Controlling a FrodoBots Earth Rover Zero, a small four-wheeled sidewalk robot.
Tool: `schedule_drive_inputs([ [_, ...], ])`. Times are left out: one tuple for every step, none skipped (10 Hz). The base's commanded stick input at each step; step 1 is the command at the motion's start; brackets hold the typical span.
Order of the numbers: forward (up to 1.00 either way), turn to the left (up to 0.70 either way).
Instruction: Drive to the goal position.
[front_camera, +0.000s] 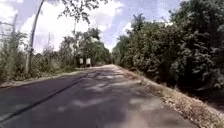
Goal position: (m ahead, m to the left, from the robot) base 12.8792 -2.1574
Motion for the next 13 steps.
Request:
schedule_drive_inputs([
  [0.70,0.00],
  [0.70,0.00],
  [0.70,0.00],
  [0.70,0.00],
  [0.70,0.00],
  [0.70,0.00],
  [0.70,0.00],
  [0.70,0.00],
  [0.70,0.00],
  [0.70,0.00],
  [0.70,0.00],
  [0.70,0.00],
  [0.70,0.00],
])
